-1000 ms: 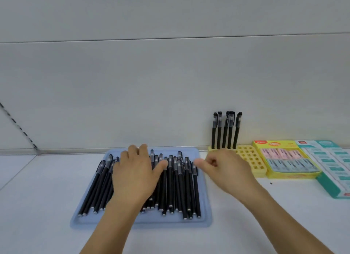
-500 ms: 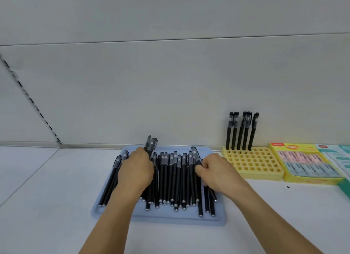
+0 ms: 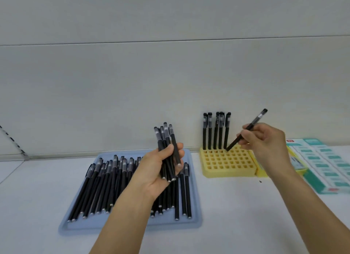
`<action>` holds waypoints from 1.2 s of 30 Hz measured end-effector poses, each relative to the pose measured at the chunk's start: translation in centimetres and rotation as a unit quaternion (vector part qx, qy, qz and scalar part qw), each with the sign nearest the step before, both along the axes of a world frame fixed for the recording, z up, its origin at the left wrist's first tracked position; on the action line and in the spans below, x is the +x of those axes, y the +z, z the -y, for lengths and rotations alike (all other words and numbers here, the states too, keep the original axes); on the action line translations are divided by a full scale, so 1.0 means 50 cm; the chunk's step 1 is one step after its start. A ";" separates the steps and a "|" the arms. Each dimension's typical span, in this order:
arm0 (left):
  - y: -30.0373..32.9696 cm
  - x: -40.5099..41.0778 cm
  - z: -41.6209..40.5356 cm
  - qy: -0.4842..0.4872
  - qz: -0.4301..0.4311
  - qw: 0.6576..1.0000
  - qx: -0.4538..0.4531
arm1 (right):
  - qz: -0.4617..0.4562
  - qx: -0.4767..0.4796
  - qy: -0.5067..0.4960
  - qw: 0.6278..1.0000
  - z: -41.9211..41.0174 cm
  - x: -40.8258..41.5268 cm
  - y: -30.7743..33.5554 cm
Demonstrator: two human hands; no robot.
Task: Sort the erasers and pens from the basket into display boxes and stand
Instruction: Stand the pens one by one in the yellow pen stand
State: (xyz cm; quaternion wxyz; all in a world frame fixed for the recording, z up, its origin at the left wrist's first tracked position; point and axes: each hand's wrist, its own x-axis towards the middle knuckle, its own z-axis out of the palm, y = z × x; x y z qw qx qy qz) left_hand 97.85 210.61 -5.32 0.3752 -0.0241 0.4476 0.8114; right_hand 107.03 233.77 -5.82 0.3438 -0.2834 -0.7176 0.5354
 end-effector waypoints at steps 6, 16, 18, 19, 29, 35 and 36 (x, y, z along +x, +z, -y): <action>-0.004 0.019 -0.046 -0.008 -0.036 0.999 -0.031 | 0.041 0.084 0.003 0.996 -0.059 -0.027 -0.033; -0.002 0.036 -0.055 -0.003 -0.063 0.997 -0.034 | 0.208 0.211 -0.003 0.955 -0.049 -0.043 -0.028; -0.003 0.039 -0.058 -0.008 -0.070 0.997 -0.030 | 0.181 0.204 -0.067 0.960 -0.023 -0.025 -0.017; -0.004 0.040 -0.062 -0.011 -0.078 0.996 -0.033 | 0.140 0.196 -0.076 0.968 0.000 -0.017 -0.009; -0.013 0.069 -0.094 -0.098 -0.147 0.984 -0.022 | -0.008 -0.038 0.151 0.988 0.056 -0.004 0.043; -0.025 0.059 -0.079 -0.054 -0.112 0.991 -0.049 | -0.030 0.089 -0.041 0.995 -0.044 0.015 0.029; -0.025 0.059 -0.080 -0.047 -0.104 0.992 -0.053 | -0.010 0.111 -0.047 0.993 -0.054 0.013 0.021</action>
